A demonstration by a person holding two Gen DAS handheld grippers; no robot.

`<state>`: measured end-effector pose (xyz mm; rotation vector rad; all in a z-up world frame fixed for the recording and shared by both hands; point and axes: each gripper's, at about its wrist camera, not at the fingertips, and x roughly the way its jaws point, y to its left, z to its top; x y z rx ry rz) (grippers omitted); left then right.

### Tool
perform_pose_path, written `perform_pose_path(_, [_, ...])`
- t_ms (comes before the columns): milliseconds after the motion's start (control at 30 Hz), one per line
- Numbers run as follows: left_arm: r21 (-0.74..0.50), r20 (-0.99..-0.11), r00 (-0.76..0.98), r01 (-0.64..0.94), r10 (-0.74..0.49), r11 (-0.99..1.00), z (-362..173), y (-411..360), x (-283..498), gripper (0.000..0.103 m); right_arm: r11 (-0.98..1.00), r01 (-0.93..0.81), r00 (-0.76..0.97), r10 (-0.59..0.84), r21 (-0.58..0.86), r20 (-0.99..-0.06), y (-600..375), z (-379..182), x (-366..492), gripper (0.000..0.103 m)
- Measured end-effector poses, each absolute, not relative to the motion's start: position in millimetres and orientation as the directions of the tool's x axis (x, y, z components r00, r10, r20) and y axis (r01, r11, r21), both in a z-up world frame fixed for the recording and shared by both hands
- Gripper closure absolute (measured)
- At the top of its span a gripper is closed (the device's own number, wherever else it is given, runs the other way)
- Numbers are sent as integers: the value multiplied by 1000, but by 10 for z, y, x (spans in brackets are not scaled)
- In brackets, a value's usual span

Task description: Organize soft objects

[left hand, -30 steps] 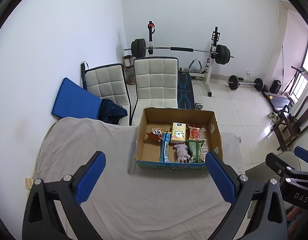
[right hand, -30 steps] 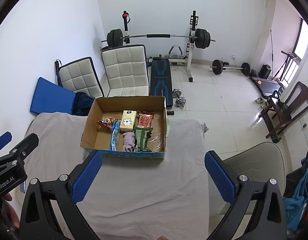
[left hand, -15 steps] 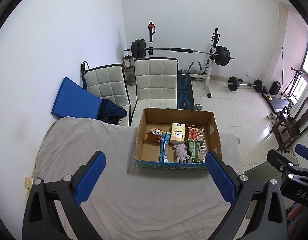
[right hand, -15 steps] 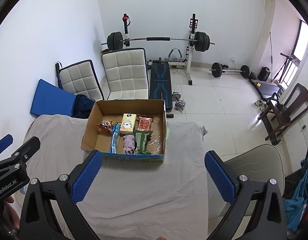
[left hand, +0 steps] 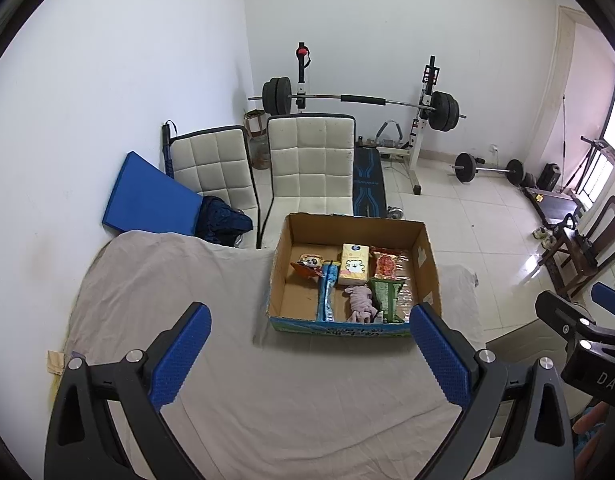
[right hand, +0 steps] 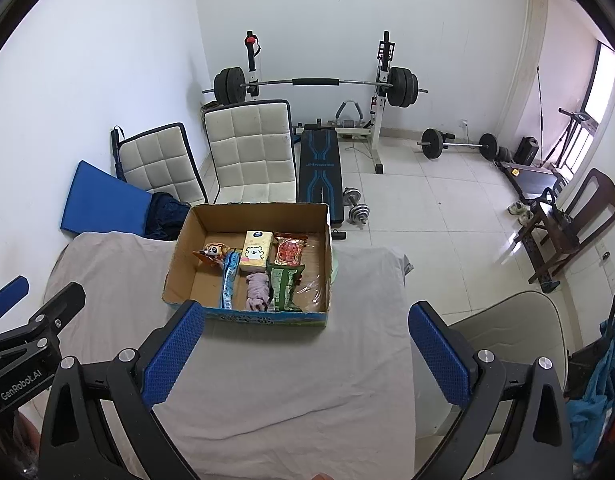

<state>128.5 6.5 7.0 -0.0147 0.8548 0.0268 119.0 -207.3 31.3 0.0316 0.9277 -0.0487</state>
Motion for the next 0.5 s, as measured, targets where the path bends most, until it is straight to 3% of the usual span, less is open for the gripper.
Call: perform_pose_path(500, [-8, -744, 668, -57, 32, 998, 85, 36, 1232, 0, 998, 61, 600, -31, 7, -799, -2071, 308, 1189, 0])
